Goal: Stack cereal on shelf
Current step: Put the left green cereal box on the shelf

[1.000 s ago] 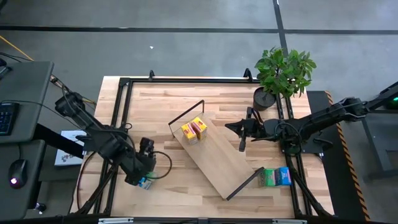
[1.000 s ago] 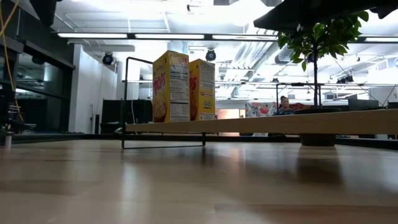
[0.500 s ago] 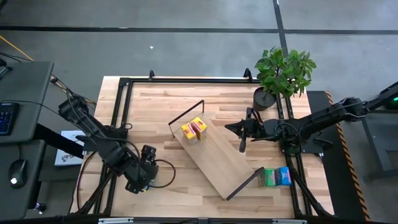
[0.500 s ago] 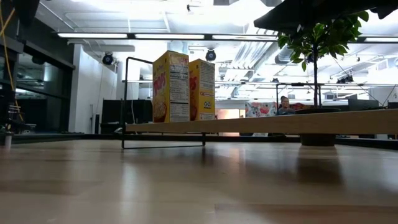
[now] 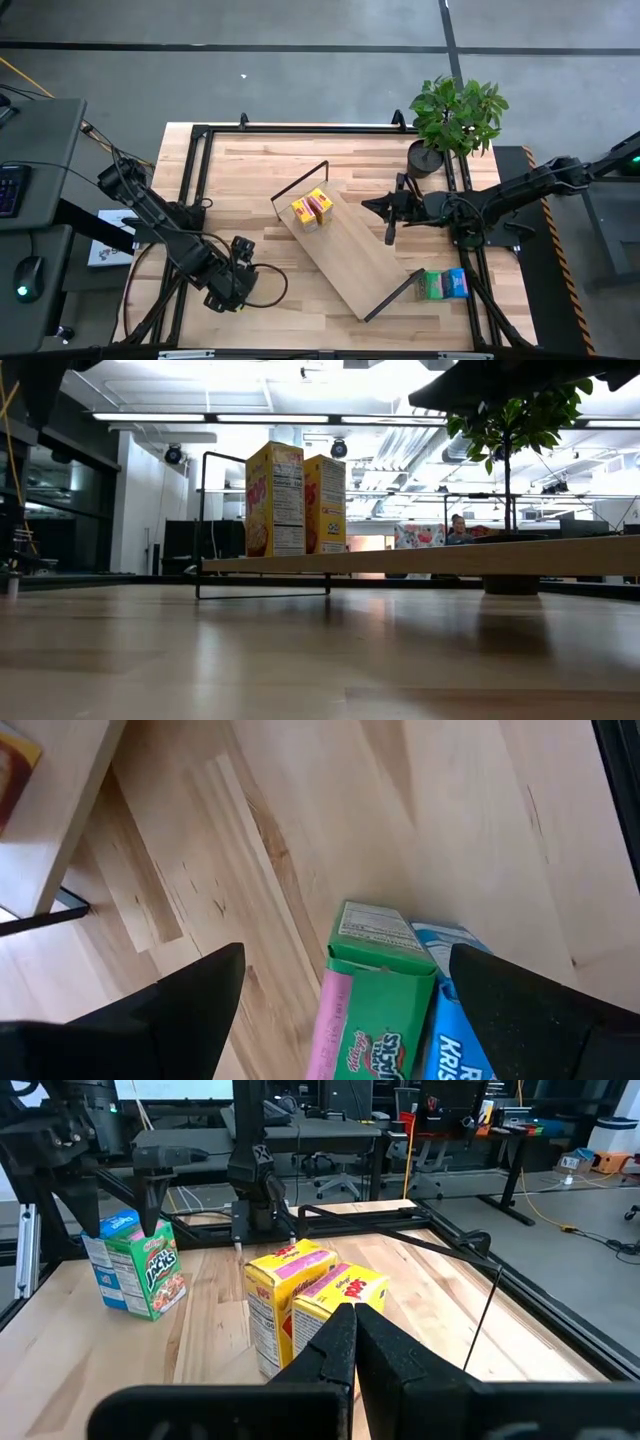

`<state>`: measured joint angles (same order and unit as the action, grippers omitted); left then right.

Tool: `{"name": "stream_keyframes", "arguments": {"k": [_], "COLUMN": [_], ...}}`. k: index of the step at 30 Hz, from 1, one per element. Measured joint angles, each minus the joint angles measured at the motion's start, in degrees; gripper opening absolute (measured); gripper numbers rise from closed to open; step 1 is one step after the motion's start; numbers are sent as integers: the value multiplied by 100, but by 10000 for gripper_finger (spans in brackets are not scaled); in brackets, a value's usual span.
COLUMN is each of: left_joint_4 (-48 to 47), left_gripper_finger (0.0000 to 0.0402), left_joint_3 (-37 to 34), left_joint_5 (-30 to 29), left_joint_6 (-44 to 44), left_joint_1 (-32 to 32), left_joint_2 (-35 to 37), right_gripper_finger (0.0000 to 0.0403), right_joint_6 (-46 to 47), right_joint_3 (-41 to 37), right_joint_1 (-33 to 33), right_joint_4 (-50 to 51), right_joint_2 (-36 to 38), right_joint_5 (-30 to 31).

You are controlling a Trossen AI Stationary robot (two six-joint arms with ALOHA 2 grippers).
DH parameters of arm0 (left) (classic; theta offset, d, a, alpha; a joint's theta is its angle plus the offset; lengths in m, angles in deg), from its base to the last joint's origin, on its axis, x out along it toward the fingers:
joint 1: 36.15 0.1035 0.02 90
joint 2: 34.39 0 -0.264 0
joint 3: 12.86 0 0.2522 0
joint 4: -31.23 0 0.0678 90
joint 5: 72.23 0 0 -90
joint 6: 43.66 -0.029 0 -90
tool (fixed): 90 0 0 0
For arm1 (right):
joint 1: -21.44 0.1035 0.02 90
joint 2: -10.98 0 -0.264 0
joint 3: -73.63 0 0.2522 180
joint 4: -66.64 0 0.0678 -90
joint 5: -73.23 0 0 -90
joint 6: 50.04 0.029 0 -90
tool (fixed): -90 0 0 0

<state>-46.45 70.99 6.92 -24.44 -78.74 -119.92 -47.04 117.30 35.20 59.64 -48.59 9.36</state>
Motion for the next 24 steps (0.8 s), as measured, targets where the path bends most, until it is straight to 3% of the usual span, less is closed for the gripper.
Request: {"name": "stream_keyframes", "arguments": {"k": [8, 24], "left_joint_4": [-666, -632], "left_gripper_finger": [344, 344], "left_joint_3": [-3, -4], "left_joint_5": [1, -24], "left_joint_6": [463, 561], "left_joint_1": [-82, -288], "left_joint_2": [4, 4], "right_gripper_finger": [1, 1], "right_joint_6": [0, 108], "right_joint_3": [0, 0], "right_joint_1": [0, 1], "right_joint_4": [45, 45], "right_joint_2": [-2, -2], "right_joint_5": [2, 4]}}
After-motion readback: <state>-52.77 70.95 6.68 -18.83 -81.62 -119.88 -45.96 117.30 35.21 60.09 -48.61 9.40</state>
